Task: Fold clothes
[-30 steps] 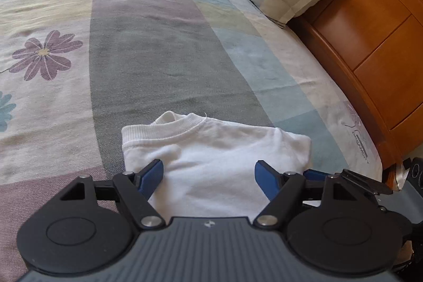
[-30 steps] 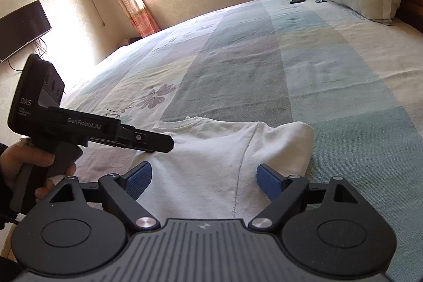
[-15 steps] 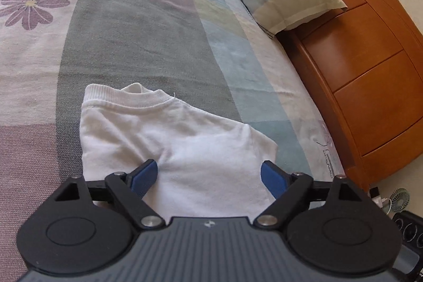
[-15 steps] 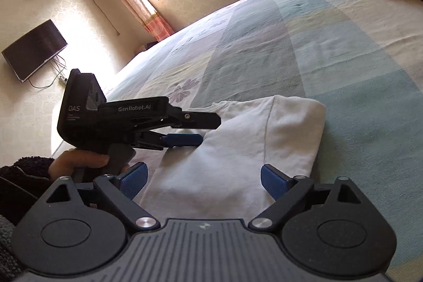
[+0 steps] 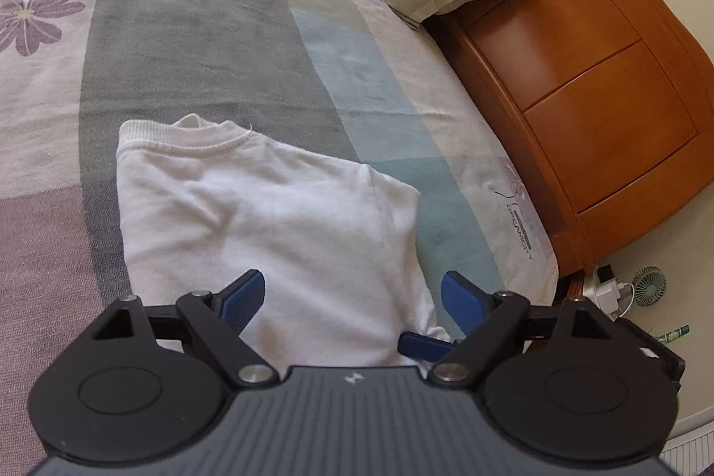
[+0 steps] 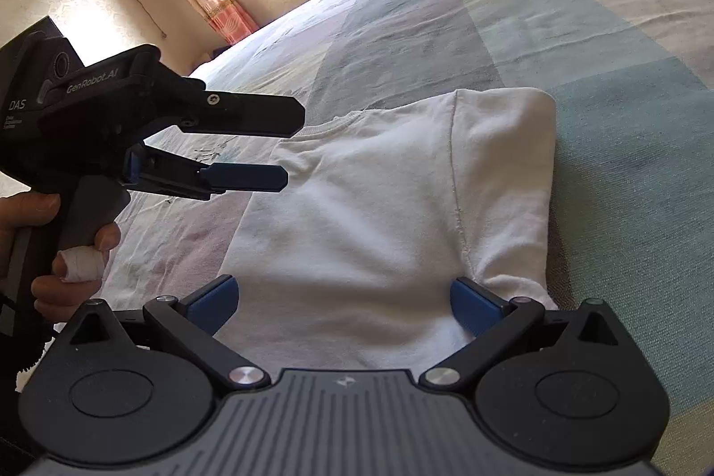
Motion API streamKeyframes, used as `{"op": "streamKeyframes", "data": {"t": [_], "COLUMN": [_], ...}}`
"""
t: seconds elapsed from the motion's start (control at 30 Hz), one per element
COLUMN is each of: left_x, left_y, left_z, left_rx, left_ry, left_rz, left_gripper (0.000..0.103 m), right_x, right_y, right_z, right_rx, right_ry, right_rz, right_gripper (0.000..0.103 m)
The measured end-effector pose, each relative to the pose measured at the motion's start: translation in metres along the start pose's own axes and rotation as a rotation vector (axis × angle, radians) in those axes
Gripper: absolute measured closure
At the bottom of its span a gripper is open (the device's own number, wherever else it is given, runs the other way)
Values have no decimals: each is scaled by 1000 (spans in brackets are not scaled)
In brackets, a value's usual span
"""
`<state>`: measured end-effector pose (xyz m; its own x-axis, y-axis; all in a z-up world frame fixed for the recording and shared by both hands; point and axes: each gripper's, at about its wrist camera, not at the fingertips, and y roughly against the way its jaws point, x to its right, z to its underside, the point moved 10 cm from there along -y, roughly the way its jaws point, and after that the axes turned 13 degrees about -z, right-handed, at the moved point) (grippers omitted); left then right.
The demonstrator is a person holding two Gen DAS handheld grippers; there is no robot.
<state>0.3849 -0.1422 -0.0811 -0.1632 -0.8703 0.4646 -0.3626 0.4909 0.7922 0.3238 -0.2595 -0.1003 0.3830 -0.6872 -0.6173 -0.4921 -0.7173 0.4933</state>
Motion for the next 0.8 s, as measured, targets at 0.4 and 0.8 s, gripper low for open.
{"op": "streamKeyframes", "data": {"t": [0.4, 0.8], "left_x": [-61, -148], "left_y": [73, 122], "left_z": [-26, -1], "left_rx": [185, 220], "left_ry": [-19, 71], "left_rz": [-89, -165], "left_gripper": [17, 16], "right_x": [-31, -31], "right_y": [-14, -41], "right_z": [-20, -17], "right_rx": [-19, -178], "right_ry": [137, 155], "right_rz": [254, 464], "right_gripper": [0, 0]}}
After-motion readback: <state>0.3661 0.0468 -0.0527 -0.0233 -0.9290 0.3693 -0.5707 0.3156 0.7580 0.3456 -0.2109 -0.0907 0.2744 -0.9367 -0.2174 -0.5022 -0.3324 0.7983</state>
